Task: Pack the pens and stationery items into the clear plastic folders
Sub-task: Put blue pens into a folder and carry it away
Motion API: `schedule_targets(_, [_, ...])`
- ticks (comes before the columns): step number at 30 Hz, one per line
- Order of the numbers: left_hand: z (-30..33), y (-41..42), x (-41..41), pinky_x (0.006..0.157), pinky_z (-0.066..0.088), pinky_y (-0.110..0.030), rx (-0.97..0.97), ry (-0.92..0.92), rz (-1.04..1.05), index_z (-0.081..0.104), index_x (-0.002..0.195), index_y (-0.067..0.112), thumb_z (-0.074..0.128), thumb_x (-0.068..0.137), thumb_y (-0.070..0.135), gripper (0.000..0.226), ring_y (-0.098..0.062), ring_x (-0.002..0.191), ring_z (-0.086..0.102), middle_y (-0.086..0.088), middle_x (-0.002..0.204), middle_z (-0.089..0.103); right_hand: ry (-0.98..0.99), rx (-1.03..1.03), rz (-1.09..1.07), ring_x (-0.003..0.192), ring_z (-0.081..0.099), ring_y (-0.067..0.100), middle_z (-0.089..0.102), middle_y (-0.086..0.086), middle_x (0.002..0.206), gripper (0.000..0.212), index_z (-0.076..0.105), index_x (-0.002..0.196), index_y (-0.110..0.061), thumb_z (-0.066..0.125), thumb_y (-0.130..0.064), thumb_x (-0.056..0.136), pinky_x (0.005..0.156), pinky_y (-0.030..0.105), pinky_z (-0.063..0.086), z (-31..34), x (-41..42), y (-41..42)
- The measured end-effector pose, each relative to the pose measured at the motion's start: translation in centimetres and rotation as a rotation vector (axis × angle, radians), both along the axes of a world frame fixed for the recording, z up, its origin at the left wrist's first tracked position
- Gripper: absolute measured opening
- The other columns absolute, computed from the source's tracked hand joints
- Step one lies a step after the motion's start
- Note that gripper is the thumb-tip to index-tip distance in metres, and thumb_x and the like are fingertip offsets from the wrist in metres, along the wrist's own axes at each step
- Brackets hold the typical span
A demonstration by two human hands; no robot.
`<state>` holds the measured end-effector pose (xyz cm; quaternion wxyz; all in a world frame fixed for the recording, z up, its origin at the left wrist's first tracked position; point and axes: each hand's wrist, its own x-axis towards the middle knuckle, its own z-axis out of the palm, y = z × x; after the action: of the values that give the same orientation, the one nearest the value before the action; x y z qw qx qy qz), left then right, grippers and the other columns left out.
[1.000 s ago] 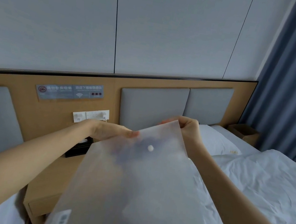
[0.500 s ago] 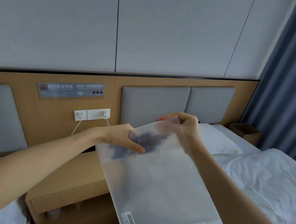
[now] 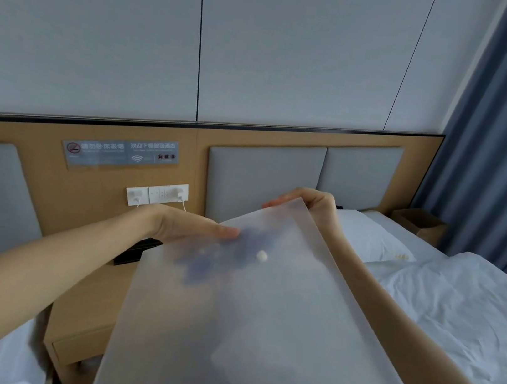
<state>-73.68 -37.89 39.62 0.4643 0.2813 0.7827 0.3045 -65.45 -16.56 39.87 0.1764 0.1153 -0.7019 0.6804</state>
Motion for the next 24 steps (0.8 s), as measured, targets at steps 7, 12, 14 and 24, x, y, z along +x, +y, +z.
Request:
schedule_targets(7, [-0.6, 0.5, 1.6, 0.091, 0.044, -0.060, 0.139, 0.287, -0.066, 0.072, 0.089, 0.010, 0.065, 0.088, 0.040, 0.031, -0.042, 0.089, 0.066, -0.003, 0.085, 0.075, 0.000, 0.019, 0.067, 0.066, 0.069, 0.018, 0.073, 0.007, 0.072, 0.036, 0.071, 0.058, -0.014, 0.066, 0.018, 0.072, 0.060, 0.024, 0.053, -0.3, -0.4, 0.2])
schedule_targets(12, [-1.4, 0.8, 1.7, 0.081, 0.055, -0.041, 0.205, 0.355, 0.019, 0.070, 0.084, 0.010, 0.068, 0.086, 0.027, 0.018, -0.022, 0.071, 0.069, -0.006, 0.082, 0.074, -0.005, 0.015, 0.064, 0.068, 0.070, 0.019, 0.073, 0.011, 0.073, 0.031, 0.070, 0.060, -0.010, 0.067, 0.019, 0.072, 0.061, 0.025, 0.054, -0.6, -0.6, 0.3])
schedule_targets(14, [-1.6, 0.7, 1.6, 0.075, 0.055, -0.030, 0.229, 0.383, 0.036, 0.070, 0.078, 0.015, 0.069, 0.086, 0.026, 0.013, -0.021, 0.070, 0.069, -0.003, 0.077, 0.074, -0.013, -0.002, 0.069, 0.069, 0.071, 0.020, 0.073, 0.012, 0.073, 0.031, 0.070, 0.059, -0.009, 0.067, 0.019, 0.072, 0.062, 0.026, 0.054, -0.8, -0.7, 0.4])
schedule_targets(24, [-2.4, 1.0, 0.9, 0.062, 0.045, -0.021, 0.271, 0.669, 0.147, 0.070, 0.077, 0.004, 0.081, 0.071, 0.035, 0.033, -0.006, 0.058, 0.062, 0.003, 0.063, 0.069, -0.202, 0.216, 0.216, 0.081, 0.069, 0.018, 0.073, 0.001, 0.086, 0.031, 0.074, 0.097, -0.025, 0.078, -0.013, 0.069, 0.073, 0.028, 0.053, -1.0, -0.9, 2.2])
